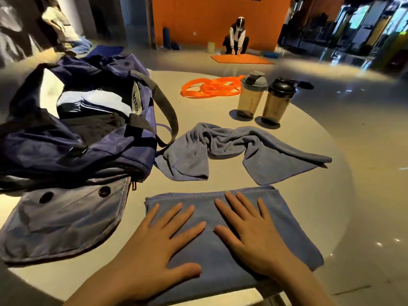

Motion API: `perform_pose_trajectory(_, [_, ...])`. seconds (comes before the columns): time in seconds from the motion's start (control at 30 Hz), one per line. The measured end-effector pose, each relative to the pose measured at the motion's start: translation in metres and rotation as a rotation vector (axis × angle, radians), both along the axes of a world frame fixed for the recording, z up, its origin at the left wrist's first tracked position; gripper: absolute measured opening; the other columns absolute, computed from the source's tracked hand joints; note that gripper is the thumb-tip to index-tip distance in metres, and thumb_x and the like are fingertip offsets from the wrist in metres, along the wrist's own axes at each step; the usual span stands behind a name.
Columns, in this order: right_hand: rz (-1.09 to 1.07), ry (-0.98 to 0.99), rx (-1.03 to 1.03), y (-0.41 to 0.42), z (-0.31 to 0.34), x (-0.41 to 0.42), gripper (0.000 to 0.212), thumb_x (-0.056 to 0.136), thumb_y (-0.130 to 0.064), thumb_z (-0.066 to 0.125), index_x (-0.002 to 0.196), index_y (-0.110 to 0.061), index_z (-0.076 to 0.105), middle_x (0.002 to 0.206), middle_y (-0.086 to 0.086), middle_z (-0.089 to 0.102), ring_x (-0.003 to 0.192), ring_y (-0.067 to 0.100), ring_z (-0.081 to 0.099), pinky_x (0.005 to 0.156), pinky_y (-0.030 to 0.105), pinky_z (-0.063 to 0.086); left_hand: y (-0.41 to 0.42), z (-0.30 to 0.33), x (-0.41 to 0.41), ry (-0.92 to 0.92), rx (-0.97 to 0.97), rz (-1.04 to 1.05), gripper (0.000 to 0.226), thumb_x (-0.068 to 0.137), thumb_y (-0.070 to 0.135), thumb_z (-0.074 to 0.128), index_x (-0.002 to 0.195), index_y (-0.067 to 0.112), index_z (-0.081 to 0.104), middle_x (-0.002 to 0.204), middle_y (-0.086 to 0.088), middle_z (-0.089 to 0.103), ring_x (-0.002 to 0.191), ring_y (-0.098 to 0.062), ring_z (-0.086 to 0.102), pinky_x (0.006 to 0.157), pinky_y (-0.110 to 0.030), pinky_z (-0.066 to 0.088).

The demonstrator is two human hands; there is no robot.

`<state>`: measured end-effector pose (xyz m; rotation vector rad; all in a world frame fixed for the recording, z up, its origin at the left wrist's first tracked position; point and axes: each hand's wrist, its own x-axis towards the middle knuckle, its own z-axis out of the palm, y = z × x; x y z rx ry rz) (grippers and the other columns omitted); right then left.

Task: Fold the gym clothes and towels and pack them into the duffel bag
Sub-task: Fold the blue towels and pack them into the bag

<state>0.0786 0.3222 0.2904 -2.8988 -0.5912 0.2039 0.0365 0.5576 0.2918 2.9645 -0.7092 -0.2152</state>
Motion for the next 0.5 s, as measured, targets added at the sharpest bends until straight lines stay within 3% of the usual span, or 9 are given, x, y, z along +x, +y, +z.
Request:
perform_pose_trajectory(0.07, [0.003,-0.003,-0.014,0.000,0.001,0.000,0.075,0.063,-0.078,-0.029,0.134,-0.057,-0.021,0.153,-0.021,-0.025,0.141,0.004,-0.026,0.113,0.042,-0.022,0.008,-0.002,-0.004,0.043,-0.146,0.097,0.071,0.083,0.085,0.011,0.147,0.053,0.015,0.159,0.016,0.010,0.146,-0.007,0.005,0.111,-0.035,0.010])
perform_pose_trajectory(0.13, [-0.002,0.005,-0.023,0.001,0.001,0.002,0.075,0.063,-0.078,-0.029,0.135,-0.056,-0.020,0.152,-0.021,-0.024,0.142,0.004,-0.024,0.114,0.042,-0.021,0.017,-0.008,-0.009,-0.001,-0.288,0.279,0.078,0.066,0.093,-0.011,0.138,0.065,0.000,0.152,0.025,-0.024,0.141,0.001,-0.025,0.115,-0.027,-0.009])
perform_pose_trajectory(0.23, [-0.010,0.007,-0.043,0.004,0.003,0.002,0.081,0.062,-0.077,-0.031,0.138,-0.053,-0.019,0.153,-0.020,-0.022,0.142,0.004,-0.022,0.115,0.043,-0.019,0.021,-0.006,-0.021,-0.010,-0.263,0.480,0.086,0.049,0.093,-0.022,0.130,0.066,-0.014,0.140,0.027,-0.037,0.133,0.005,-0.031,0.114,-0.022,-0.005])
perform_pose_trajectory(0.3, [-0.025,-0.003,-0.052,0.006,0.003,0.003,0.085,0.059,-0.077,-0.034,0.139,-0.051,-0.020,0.154,-0.020,-0.022,0.142,0.004,-0.022,0.115,0.042,-0.019,0.019,-0.008,-0.025,-0.012,-0.307,0.496,0.088,0.049,0.093,-0.022,0.132,0.066,-0.010,0.144,0.028,-0.028,0.137,0.005,-0.020,0.112,-0.020,-0.006])
perform_pose_trajectory(0.33, [-0.033,-0.007,-0.054,0.007,0.003,0.003,0.086,0.059,-0.077,-0.035,0.139,-0.050,-0.020,0.154,-0.019,-0.021,0.142,0.004,-0.022,0.115,0.042,-0.020,0.018,-0.011,-0.026,-0.021,-0.351,0.490,0.086,0.054,0.093,-0.016,0.134,0.065,0.000,0.150,0.026,-0.014,0.141,0.004,-0.006,0.113,-0.020,-0.002])
perform_pose_trajectory(0.37, [-0.038,-0.009,-0.056,0.008,0.003,0.002,0.085,0.058,-0.076,-0.035,0.138,-0.050,-0.021,0.154,-0.020,-0.021,0.142,0.004,-0.021,0.114,0.042,-0.020,0.016,-0.011,-0.026,-0.028,-0.410,0.490,0.082,0.061,0.093,-0.005,0.135,0.062,0.011,0.154,0.024,0.006,0.139,0.002,0.012,0.111,-0.019,0.008])
perform_pose_trajectory(0.43, [-0.047,-0.001,-0.057,0.009,0.003,0.001,0.085,0.056,-0.077,-0.037,0.136,-0.052,-0.022,0.153,-0.020,-0.021,0.142,0.003,-0.021,0.115,0.041,-0.019,0.010,-0.005,-0.025,-0.070,-0.528,0.509,0.066,0.070,0.083,0.033,0.131,0.057,0.029,0.139,0.022,0.040,0.123,0.001,0.037,0.098,-0.013,0.027])
perform_pose_trajectory(0.5, [-0.051,0.004,-0.046,0.009,0.003,0.001,0.088,0.053,-0.077,-0.039,0.136,-0.054,-0.020,0.152,-0.022,-0.021,0.142,0.003,-0.021,0.115,0.041,-0.019,0.004,0.004,-0.023,-0.066,-0.603,0.540,0.048,0.079,0.057,0.060,0.120,0.058,0.037,0.126,0.022,0.051,0.113,-0.001,0.049,0.087,-0.012,0.036])
